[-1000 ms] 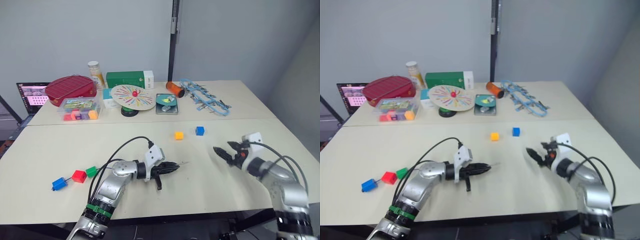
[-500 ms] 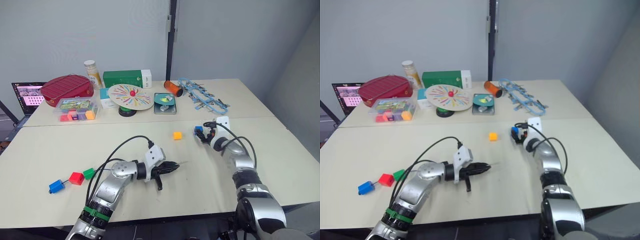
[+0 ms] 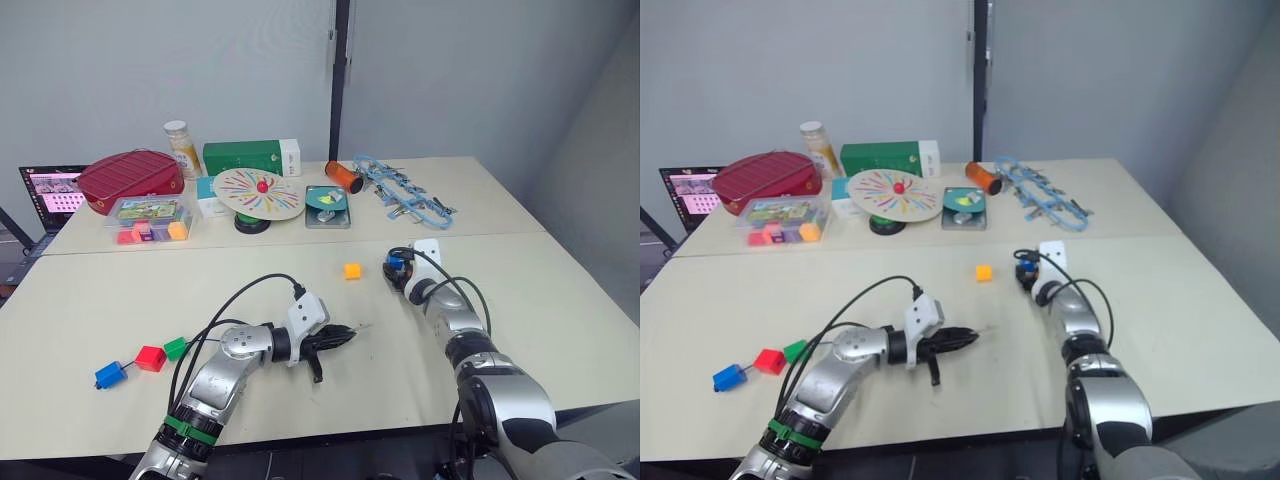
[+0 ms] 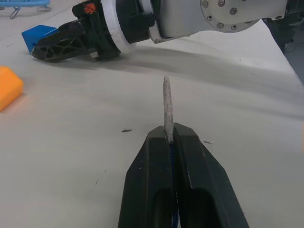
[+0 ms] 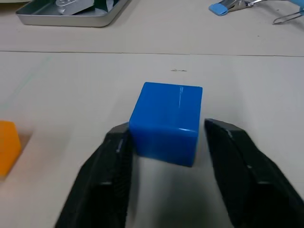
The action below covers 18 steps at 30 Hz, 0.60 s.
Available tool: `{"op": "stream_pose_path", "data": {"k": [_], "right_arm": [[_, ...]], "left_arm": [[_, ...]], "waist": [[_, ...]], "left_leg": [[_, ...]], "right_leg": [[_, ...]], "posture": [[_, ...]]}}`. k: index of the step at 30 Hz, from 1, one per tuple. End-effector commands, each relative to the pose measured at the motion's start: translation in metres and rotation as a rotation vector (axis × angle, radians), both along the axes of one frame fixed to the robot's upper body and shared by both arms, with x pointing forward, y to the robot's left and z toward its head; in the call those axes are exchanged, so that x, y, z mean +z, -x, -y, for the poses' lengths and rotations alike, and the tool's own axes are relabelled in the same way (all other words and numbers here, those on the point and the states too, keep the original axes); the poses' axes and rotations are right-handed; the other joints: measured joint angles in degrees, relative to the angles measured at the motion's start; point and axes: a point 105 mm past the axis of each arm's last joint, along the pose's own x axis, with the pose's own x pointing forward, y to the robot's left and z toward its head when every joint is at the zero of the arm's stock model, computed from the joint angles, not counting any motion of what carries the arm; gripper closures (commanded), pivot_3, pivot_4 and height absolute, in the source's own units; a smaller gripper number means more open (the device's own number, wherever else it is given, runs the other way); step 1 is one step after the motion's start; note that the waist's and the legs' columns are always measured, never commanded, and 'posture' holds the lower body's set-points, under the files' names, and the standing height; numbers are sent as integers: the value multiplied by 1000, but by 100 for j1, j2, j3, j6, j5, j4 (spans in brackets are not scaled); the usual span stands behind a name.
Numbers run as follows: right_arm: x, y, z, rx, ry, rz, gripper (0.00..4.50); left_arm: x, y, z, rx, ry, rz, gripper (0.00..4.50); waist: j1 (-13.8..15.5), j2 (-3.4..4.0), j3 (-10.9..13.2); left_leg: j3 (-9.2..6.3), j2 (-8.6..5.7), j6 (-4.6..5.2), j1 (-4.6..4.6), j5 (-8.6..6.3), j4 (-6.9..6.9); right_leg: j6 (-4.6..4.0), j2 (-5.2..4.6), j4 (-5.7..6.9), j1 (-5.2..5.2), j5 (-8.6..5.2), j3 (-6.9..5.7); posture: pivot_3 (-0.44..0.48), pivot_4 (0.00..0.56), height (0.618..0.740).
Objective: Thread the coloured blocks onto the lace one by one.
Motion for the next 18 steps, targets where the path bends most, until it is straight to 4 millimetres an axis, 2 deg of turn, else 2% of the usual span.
{"op": "stream_pose_path", "data": {"k": [1, 5, 9, 13, 14, 18], "right_arm": [[25, -5, 0, 7, -9, 86, 3351], [31, -1, 9, 17, -2, 113, 3363], [40, 25, 18, 95, 14, 151, 3363], [45, 72, 21, 136, -19, 132, 3363], [39, 91, 19, 145, -29, 96, 3363], [18, 142, 8, 147, -81, -30, 3363]], "left_arm": [[7, 3, 7, -22, 19, 43, 4500], [5, 5, 12, -33, 28, 41, 4500], [6, 5, 14, -23, 48, 40, 4500], [7, 2, 9, 1, 65, 42, 4500], [4, 1, 8, 2, 64, 35, 4500], [-3, 0, 7, -21, 55, 9, 4500]], "waist": [[4, 0, 0], [16, 1, 0], [63, 2, -1], [77, 4, -2], [74, 4, -2], [82, 11, -4]], "left_leg": [[0, 0, 0, 0, 0, 0], [0, -1, 0, -1, 0, 0], [-7, 0, 7, -5, -4, 1], [-6, 1, 27, -13, -17, 1], [-8, 4, 42, -13, -25, 1], [-5, 2, 56, -4, -34, 3]], "right_leg": [[0, 0, 0, 0, 0, 0], [0, -1, 0, 0, 0, 0], [0, -2, 0, 1, 0, -5], [0, -3, 0, -7, 0, -2], [0, -2, 0, -8, 0, -2], [0, -3, -13, -4, 0, 1]], "posture": [[0, 150, 740], [0, 150, 740], [0, 150, 740], [0, 150, 740], [0, 150, 740], [0, 150, 740]]}}
